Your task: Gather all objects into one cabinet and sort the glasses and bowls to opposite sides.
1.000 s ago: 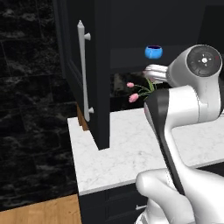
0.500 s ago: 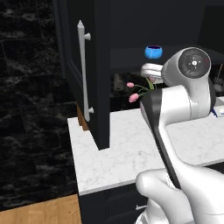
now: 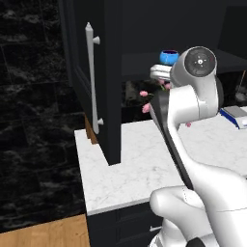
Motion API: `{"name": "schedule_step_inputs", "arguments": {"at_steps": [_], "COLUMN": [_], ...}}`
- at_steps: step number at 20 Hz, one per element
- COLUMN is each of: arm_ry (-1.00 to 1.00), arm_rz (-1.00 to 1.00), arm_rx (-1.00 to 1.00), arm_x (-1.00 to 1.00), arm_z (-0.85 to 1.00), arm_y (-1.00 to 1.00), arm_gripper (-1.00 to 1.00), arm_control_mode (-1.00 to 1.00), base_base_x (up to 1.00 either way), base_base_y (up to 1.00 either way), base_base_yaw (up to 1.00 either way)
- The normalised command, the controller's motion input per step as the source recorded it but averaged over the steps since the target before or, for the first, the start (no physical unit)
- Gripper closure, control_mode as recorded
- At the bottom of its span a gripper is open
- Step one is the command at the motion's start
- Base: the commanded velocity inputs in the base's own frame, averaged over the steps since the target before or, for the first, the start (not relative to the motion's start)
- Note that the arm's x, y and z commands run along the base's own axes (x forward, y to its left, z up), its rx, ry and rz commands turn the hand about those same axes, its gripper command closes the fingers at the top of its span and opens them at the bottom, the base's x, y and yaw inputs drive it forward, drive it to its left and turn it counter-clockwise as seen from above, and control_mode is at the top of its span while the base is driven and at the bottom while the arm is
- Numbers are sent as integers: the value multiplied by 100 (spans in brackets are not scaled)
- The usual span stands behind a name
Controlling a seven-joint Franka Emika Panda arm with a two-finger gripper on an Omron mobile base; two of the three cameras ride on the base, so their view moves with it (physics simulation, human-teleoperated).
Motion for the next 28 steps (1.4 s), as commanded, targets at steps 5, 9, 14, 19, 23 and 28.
{"name": "schedule_step_inputs", "arguments": {"at_steps": [5,9,14,19,23,28], "arm_ry": [0,0,0,0,0,0], "arm_rz": [0,0,0,0,0,0], "arm_rx": [0,0,0,0,0,0], "arm_x": [46,49,52,57,59,54], "arm_z": [0,0,0,0,0,0], "arm_y": [0,0,0,0,0,0], "arm_gripper": [-100,-100,-100,-100,-100,-100], "arm_control_mode": [-100,-100,-100,-100,-100,-100], "base_base_x": [0,0,0,0,0,0], "base_base_y": [0,0,0,0,0,0], "base_base_yaw": [0,0,0,0,0,0]}}
